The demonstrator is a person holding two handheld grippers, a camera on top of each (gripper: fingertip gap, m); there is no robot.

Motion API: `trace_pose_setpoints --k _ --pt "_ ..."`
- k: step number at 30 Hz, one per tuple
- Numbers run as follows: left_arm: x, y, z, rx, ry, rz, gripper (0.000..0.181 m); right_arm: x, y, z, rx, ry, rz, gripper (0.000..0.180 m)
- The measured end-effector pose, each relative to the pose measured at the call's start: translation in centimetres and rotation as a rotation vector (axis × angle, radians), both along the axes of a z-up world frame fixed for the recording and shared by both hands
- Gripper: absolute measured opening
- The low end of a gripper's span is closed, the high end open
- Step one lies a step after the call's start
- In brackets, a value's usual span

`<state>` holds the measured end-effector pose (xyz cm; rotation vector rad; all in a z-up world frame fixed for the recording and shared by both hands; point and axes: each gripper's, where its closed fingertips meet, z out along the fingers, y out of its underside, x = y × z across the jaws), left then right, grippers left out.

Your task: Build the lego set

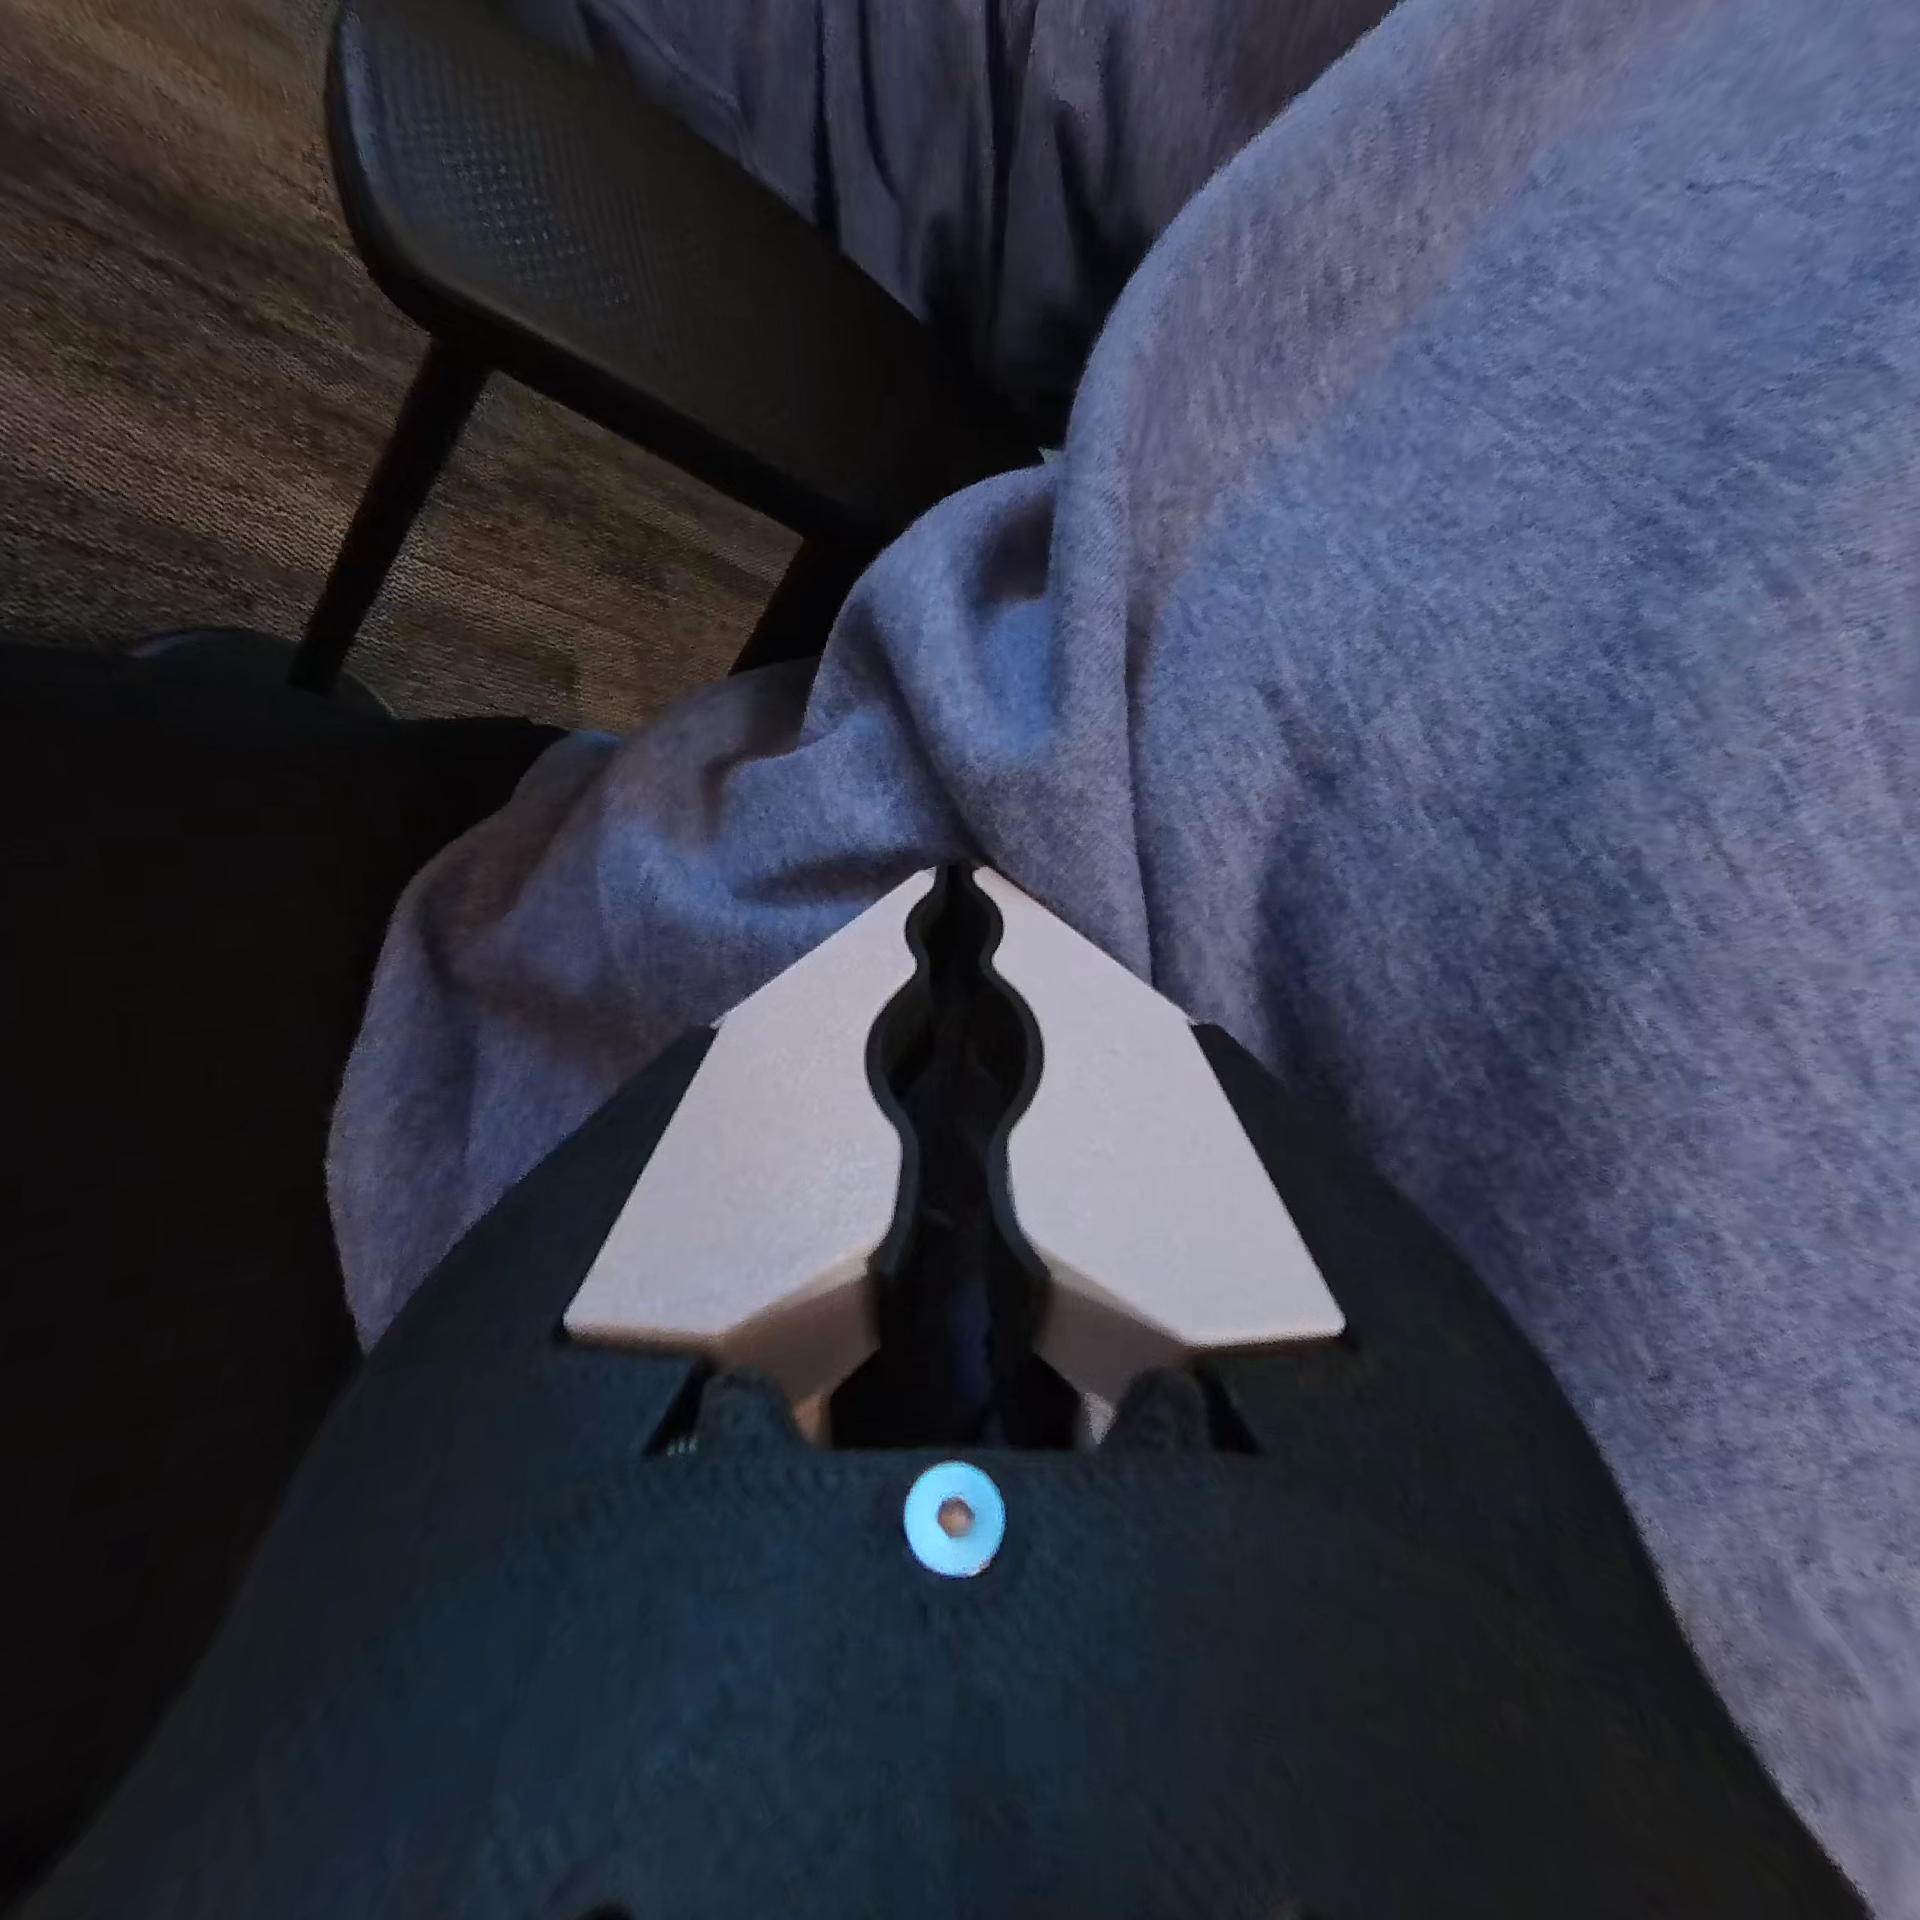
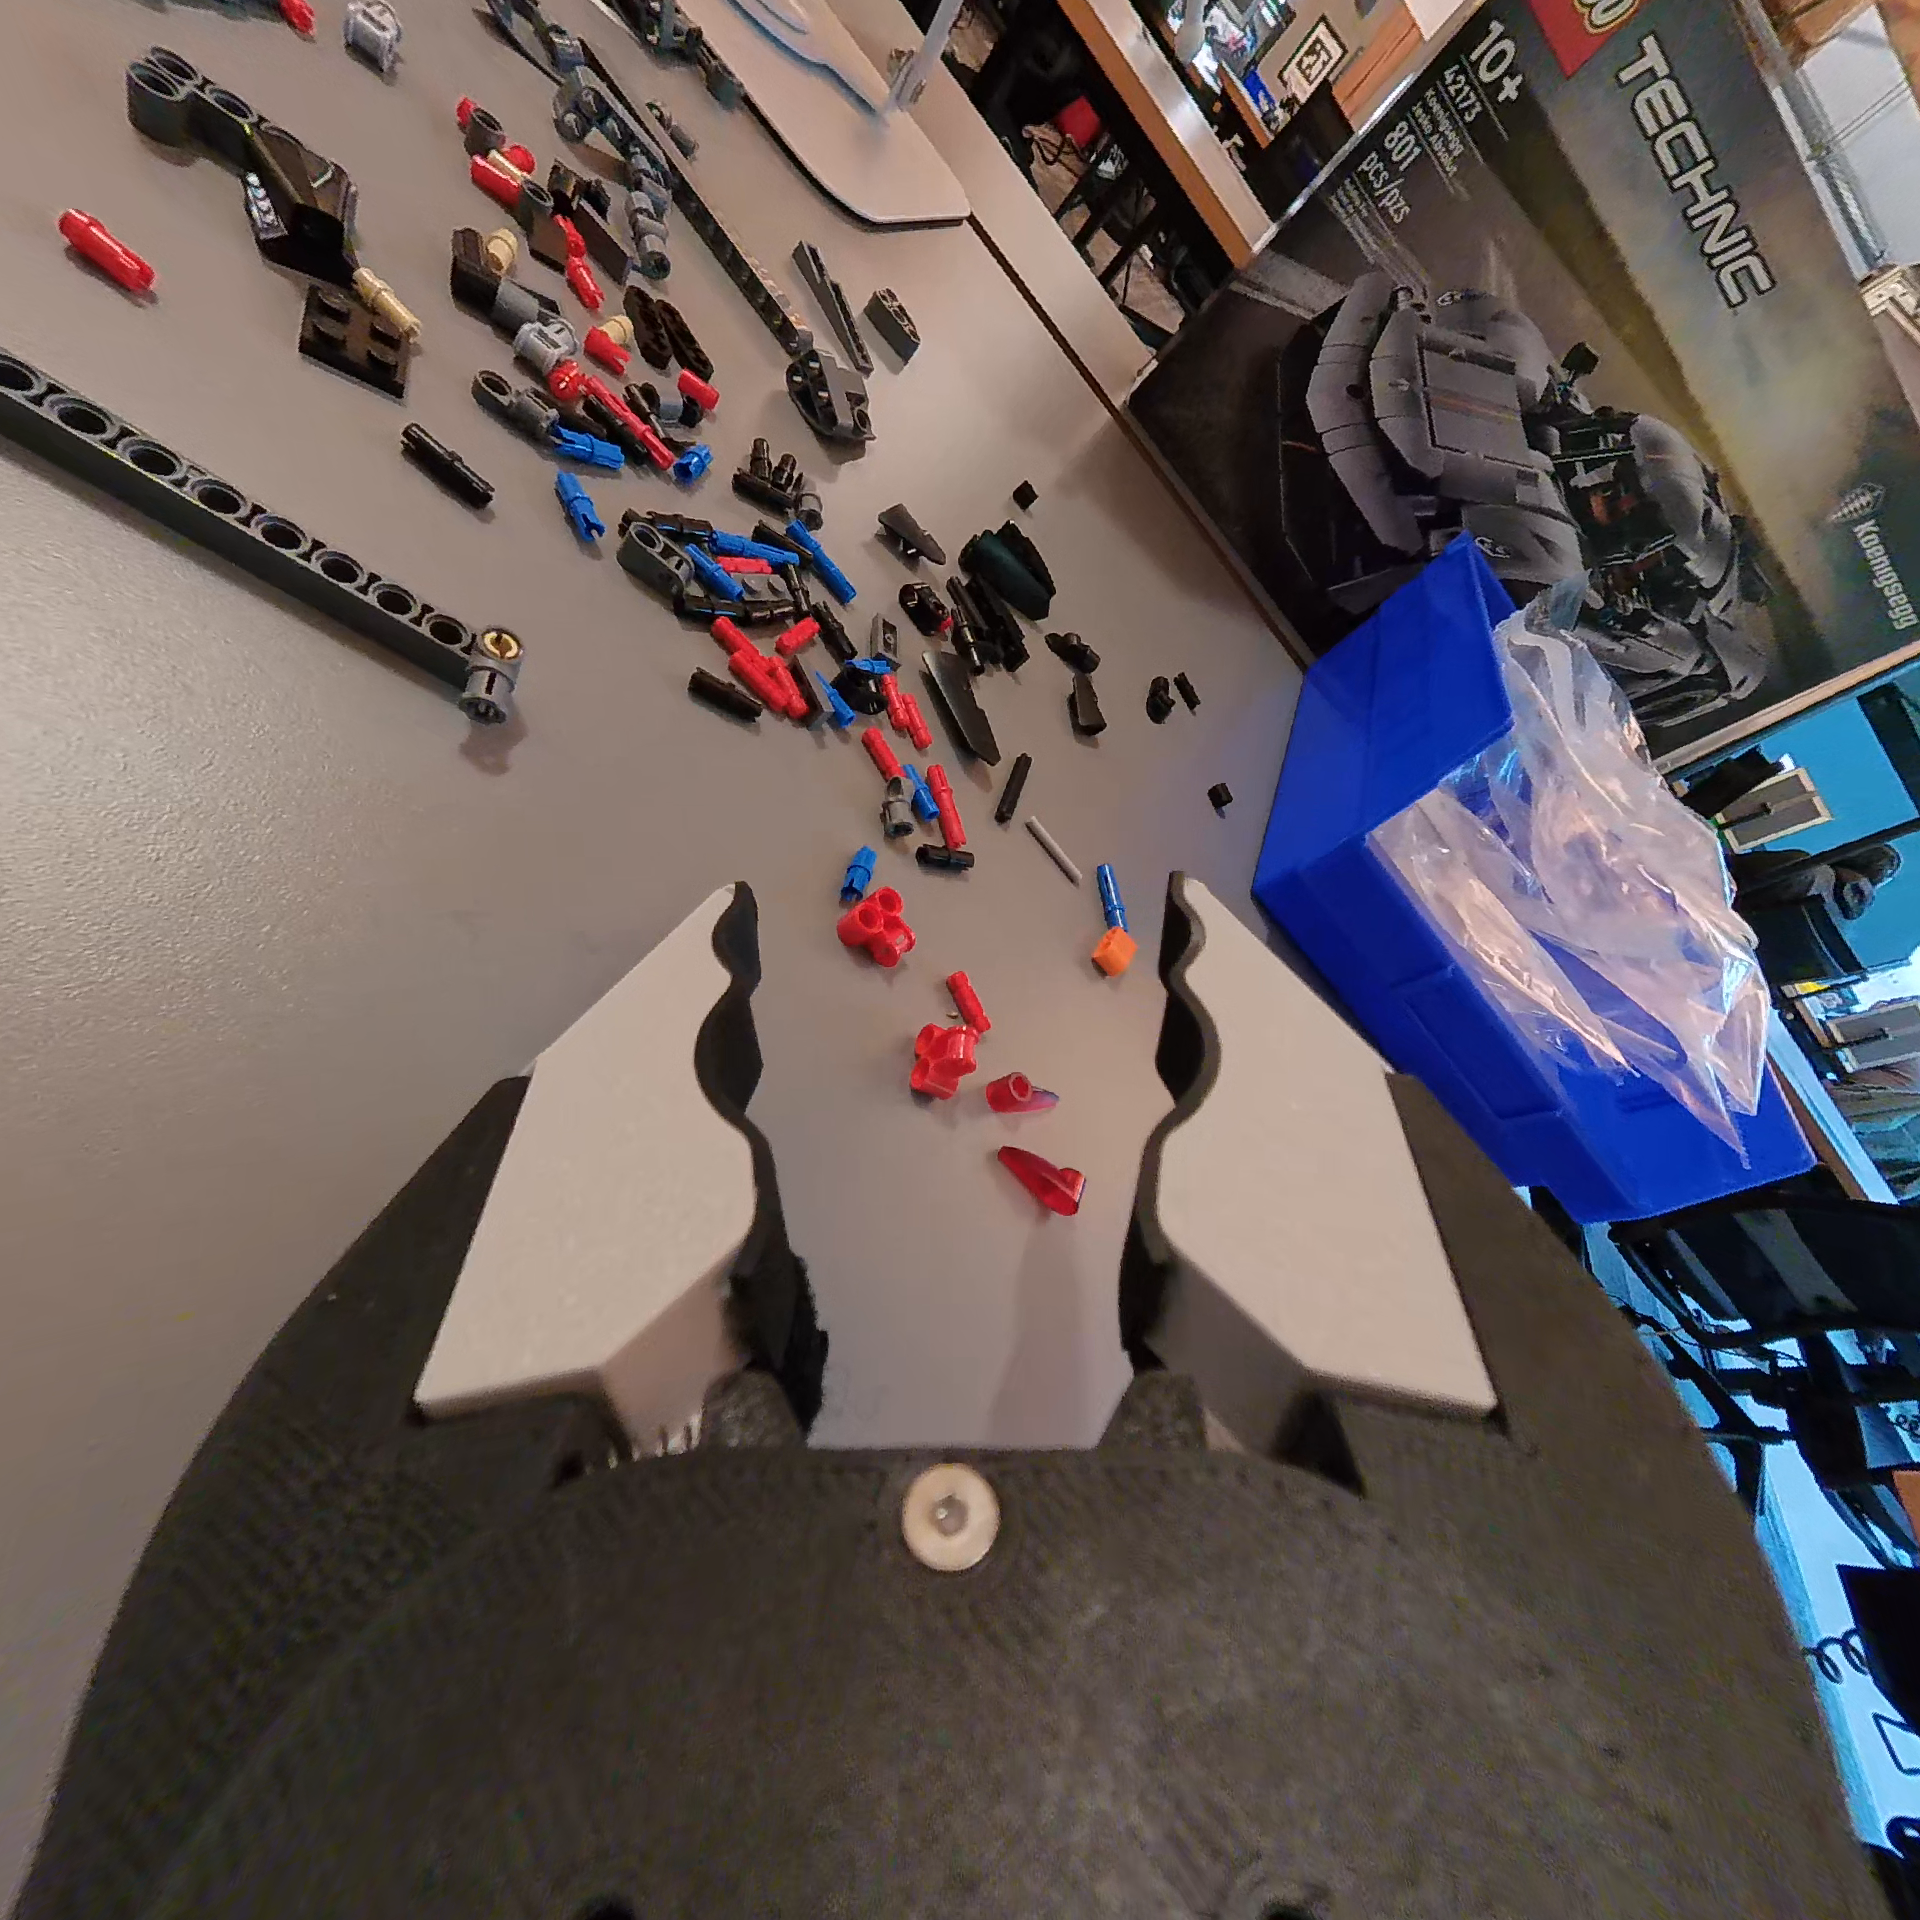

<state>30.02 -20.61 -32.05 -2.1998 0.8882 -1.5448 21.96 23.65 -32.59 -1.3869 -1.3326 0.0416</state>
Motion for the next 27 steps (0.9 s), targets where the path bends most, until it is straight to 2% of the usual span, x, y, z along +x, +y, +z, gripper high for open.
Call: trace_pose_setpoints --k 2,6,9,11,12,18,23,27 --pt "0.4 -1.0 0.0 0.006 0.015 0.017 0.0 0.0 0.0 0.0 0.003 0.002 -0.003 0.077" --pt "0.3 -1.5 -0.1 0.137 0.091 0.088 0.0 0.1 0.1 0.1 0.006 0.006 -0.008 0.08" --pt "-0.5 -1.1 0.0 0.183 0.093 0.137 0.014 0.1 0.2 0.2 0.008 0.01 -0.014 0.082" --pt "-1.7 -0.7 -0.1 0.21 0.105 0.161 0.03 0.2 0.3 0.2 0.007 0.008 -0.02 0.082" --pt "-2.5 -0.4 0.2 0.226 0.112 0.176 0.03 0.2 0.4 0.1 0.007 0.007 -0.023 0.081" --pt "-9.8 6.1 2.4 0.468 0.23 0.391 0.029 0.3 0.8 0.1 0.014 0.002 -0.048 0.079" --pt "-19.5 12.9 2.3 0.689 0.5 0.611 0.045 0.4 0.9 0.1 0.023 0.001 -0.056 0.078" --pt "-26.8 16.5 0.9 0.751 0.711 0.728 0.054 0.5 1.2 0.2 0.036 0.0 -0.071 0.079"
